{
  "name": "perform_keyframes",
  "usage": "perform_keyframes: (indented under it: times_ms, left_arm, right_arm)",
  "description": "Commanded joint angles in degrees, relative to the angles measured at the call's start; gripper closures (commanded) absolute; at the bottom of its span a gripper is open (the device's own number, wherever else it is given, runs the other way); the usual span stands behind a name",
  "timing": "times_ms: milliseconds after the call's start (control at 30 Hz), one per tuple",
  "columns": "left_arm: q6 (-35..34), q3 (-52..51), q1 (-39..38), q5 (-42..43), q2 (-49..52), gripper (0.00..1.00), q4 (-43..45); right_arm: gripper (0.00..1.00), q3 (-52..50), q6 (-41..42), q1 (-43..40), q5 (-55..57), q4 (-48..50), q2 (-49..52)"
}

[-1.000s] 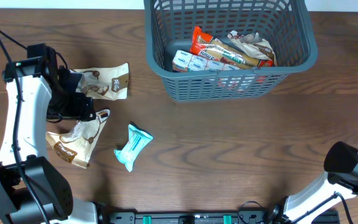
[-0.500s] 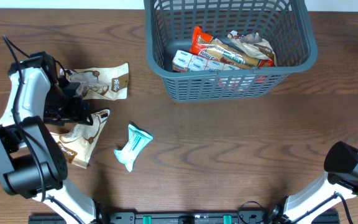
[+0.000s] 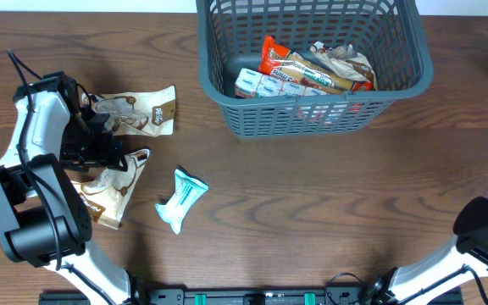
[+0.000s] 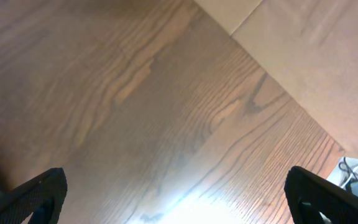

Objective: Pack container

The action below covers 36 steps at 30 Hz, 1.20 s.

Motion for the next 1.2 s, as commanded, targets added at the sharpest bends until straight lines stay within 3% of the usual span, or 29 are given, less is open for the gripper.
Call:
perform_keyframes:
  times_ms: [0, 333, 1167]
  left_arm:
    - [-0.1, 0.5, 0.2, -0.2, 0.0, 0.22, -0.5]
    - [-0.1, 0.5, 0.2, -0.2, 0.0, 0.22, -0.7]
    - [0.7, -1.7, -4.2, -3.7, 0.0, 0.22, 3.2]
  right_arm:
    - [0.01, -4.0, -0.9, -0.7, -0.5, 1.9, 0.5]
    - [0.01, -12.0, -0.9, -1.0, -0.4, 8.9, 0.5]
    - [0.01, -12.3, -0.9, -1.0, 0.0, 12.7, 0.5]
